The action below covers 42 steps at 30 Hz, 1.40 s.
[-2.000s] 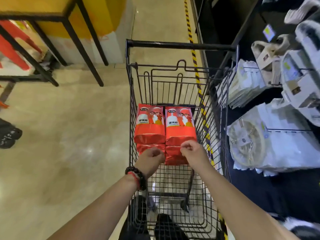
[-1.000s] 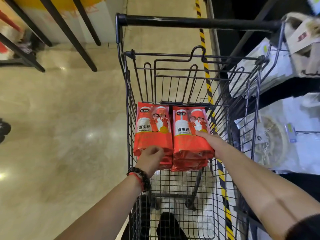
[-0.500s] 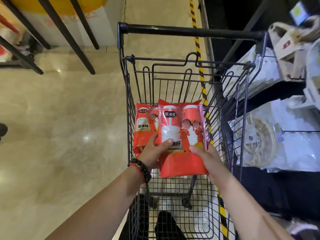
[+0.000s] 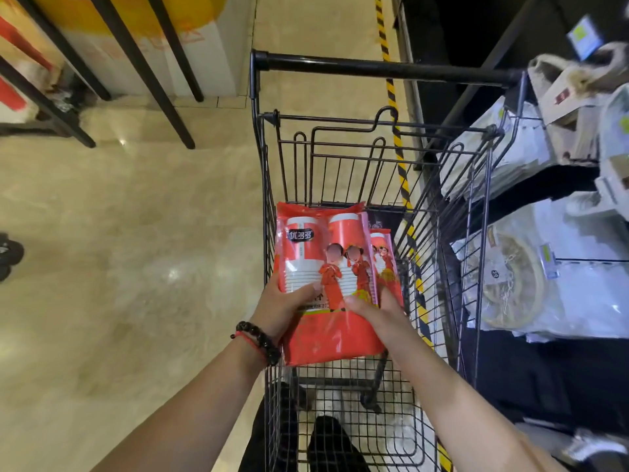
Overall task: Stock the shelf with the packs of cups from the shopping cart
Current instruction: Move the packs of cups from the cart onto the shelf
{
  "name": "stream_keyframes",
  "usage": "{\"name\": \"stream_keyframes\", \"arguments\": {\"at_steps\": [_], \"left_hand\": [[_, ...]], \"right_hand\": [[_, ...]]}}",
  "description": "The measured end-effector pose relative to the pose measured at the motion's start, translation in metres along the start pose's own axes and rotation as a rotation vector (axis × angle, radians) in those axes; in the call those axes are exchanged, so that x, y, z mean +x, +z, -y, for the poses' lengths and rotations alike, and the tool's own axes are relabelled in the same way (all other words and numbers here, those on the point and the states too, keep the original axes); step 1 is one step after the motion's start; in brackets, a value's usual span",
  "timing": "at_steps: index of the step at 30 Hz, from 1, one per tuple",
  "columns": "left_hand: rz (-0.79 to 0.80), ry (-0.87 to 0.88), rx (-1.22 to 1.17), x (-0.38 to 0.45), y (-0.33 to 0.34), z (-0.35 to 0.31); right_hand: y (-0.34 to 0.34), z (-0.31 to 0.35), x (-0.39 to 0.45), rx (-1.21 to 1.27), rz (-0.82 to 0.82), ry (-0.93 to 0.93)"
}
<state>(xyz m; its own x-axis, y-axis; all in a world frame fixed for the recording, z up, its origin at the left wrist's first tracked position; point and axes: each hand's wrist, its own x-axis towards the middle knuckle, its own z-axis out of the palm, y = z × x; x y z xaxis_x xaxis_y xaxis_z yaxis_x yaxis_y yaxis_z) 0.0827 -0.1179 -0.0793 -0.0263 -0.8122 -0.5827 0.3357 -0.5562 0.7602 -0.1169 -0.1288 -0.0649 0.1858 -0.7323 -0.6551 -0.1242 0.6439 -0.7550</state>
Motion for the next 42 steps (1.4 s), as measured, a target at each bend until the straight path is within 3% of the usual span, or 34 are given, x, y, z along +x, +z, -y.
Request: {"name": "stream_keyframes", "arguments": {"at_steps": [4,11,20,22,26,28,38,42], "left_hand": [[-0.03,0.023,-0.092,-0.009,-0.033,-0.007],[-0.188,0.014,-0.143,-0.026,-0.099,-0.01],[-0.205,0.02,-0.16,-0.034,-0.144,-0.008],[-0.201,0.015,-0.166,-0.032,-0.149,-0.007],[-0.189,0.007,-0.157,-0.025,-0.153,-0.006],[-0.182,0.013,-0.149,-0.023,-0.154,-0.005],[-0.124,0.012,-0.121,-0.019,-0.151,-0.004],[-0.146,0.02,-0.055,-0.023,-0.146,-0.007]], "right_hand": [[0.008,0.015,0.014,-0.133,0.068,-0.06],[0.024,0.008,0.086,-0.359,-0.241,-0.13],[0.039,0.01,0.173,-0.643,-0.393,0.014],[0.039,0.01,0.19,-0.592,-0.357,0.117],[0.041,0.006,0.204,-0.219,-0.188,0.402],[0.04,0.004,0.209,-0.165,-0.137,0.454],[0.034,0.006,0.196,-0.035,-0.02,0.475],[0.033,0.0,0.159,-0.125,-0.109,0.331]]}}
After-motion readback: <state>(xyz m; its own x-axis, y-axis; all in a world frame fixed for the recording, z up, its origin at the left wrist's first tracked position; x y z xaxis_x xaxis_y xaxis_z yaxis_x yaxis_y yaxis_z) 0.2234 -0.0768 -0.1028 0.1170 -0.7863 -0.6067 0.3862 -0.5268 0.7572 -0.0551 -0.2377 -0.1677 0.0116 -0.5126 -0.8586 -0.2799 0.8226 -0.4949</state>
